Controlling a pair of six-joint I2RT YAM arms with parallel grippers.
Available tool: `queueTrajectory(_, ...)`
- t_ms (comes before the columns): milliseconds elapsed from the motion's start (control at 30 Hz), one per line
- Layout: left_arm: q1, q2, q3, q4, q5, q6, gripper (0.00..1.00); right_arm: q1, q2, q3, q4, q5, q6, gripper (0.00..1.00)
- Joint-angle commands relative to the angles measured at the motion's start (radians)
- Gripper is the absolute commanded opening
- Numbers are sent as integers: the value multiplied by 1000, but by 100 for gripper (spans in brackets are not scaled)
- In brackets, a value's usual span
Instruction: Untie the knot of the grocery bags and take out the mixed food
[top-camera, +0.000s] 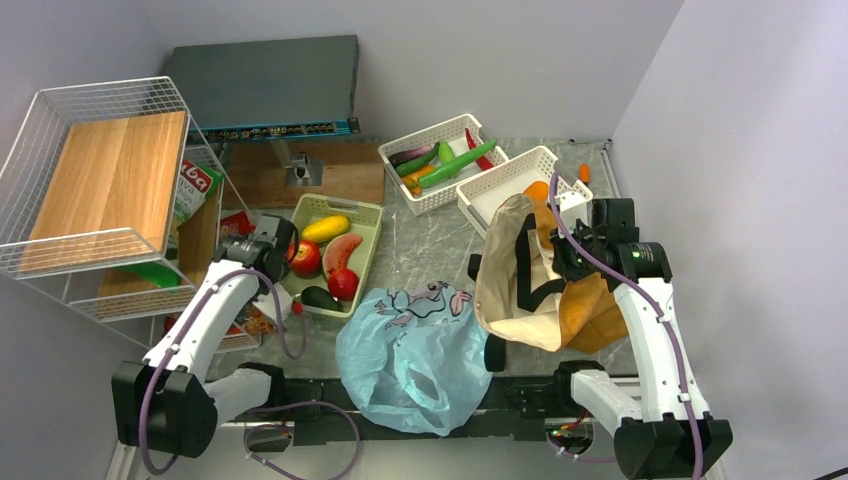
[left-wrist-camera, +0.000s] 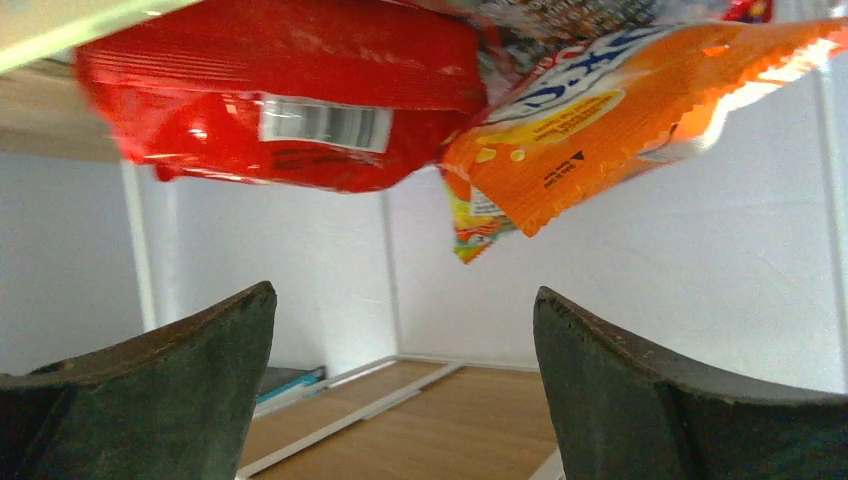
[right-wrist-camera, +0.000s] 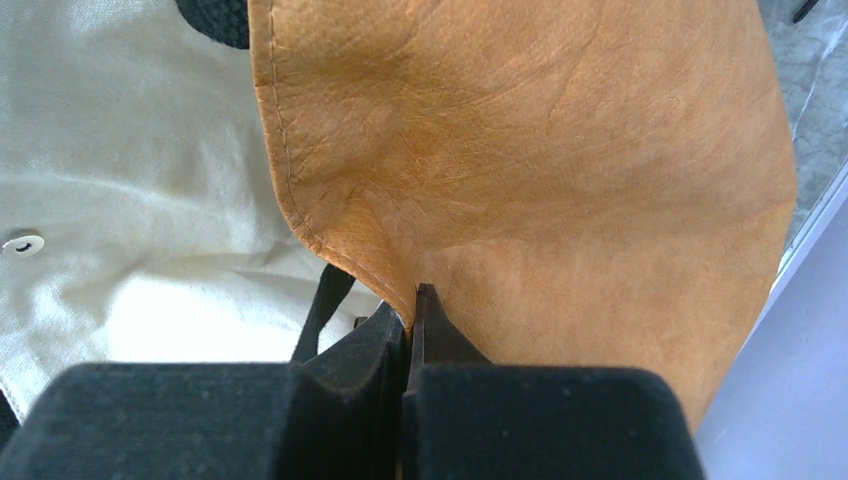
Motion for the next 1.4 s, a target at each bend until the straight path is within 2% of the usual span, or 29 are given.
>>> queueTrajectory(0,-108,-18,156,-60,-82,-40,99,-6,2,43,32,-17,6,0)
queueTrajectory(133,-154,13,188,-82,-64,-113,99,-6,5,60,30,-15,6,0)
queueTrajectory(267,-154,40,196,-190,-98,-198,99,-6,5,62,22,-12,2,0)
queueTrajectory(567,-125,0,225,-385,-114,-256,99,-6,4,57,18,-8,-3,0)
queueTrajectory(667,-51,-54,181,-341,-114,-183,99,-6,5,52,22,-14,-2,0)
queueTrajectory(767,15,-130,90,-175,-89,-47,99,-6,9,48,29,-22,1,0)
queueTrajectory(900,36,-186,1,-25,-65,52,99,-6,17,52,30,-21,-5,0)
queueTrajectory(1133,21,-192,-22,-37,-33,56,99,-6,12,52,26,-19,-7,0)
queueTrajectory(1367,-48,-131,5,-169,73,-91,99,-6,6,52,27,-15,2,0)
